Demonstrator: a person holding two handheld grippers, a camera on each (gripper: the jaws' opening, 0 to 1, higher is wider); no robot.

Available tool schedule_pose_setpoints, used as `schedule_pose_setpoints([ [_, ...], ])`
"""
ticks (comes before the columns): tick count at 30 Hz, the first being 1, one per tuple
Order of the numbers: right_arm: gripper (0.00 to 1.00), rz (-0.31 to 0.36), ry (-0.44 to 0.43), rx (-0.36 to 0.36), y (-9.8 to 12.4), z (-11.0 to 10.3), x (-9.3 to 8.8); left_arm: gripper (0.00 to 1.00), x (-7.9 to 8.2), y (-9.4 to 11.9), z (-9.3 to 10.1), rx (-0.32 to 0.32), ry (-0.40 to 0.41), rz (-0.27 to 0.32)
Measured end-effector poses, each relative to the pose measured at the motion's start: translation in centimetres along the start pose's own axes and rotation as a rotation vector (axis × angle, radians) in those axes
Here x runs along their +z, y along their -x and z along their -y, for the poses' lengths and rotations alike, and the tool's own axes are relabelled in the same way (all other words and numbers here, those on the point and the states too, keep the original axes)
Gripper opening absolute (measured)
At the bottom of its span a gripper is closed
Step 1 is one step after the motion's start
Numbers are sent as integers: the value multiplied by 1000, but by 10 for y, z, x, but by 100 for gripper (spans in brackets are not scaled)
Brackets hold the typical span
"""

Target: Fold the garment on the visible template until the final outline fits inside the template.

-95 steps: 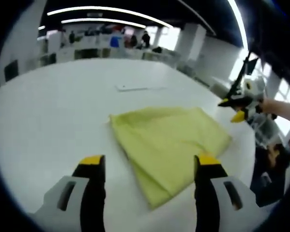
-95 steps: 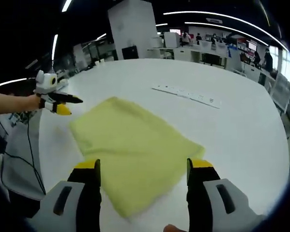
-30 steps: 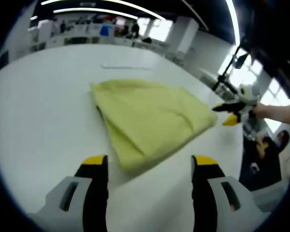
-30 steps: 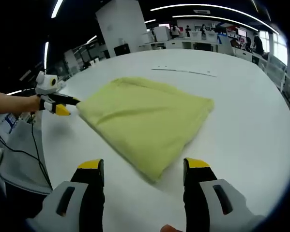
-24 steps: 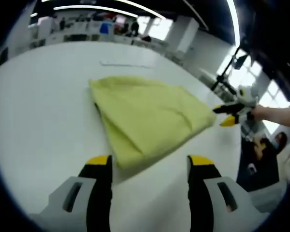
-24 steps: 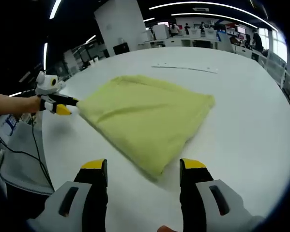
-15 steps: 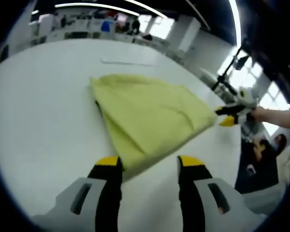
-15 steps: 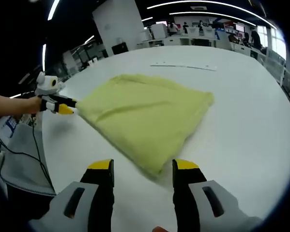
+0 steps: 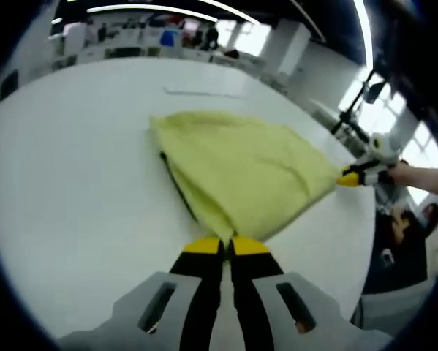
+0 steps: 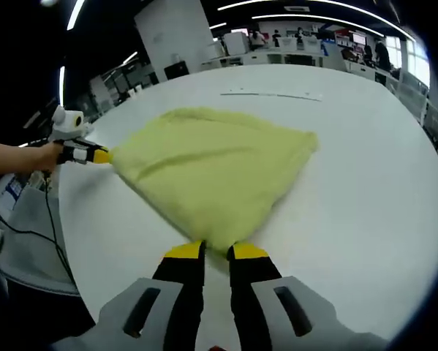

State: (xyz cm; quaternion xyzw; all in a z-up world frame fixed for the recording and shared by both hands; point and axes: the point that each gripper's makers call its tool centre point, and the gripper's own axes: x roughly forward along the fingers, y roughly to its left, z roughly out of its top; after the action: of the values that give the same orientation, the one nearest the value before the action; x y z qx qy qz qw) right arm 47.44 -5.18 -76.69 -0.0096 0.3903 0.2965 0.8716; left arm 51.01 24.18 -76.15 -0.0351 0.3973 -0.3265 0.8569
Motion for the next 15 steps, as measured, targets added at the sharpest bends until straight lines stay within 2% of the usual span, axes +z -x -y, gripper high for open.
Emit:
schedule_pose_setpoints([
  [3, 3, -5, -13, 3, -1, 0, -1, 0, 0, 2, -2, 8, 8, 1],
  [8, 2, -21, -15, -2, -2, 0, -4, 0, 0, 11, -6, 26, 67, 24],
  [14, 1, -35, -36, -7, 2, 4, -8, 0, -4, 16, -2, 35, 85, 15],
  [15, 1, -36, -43, -18, 6, 8, -9, 0, -6, 20, -3, 53, 82, 9],
])
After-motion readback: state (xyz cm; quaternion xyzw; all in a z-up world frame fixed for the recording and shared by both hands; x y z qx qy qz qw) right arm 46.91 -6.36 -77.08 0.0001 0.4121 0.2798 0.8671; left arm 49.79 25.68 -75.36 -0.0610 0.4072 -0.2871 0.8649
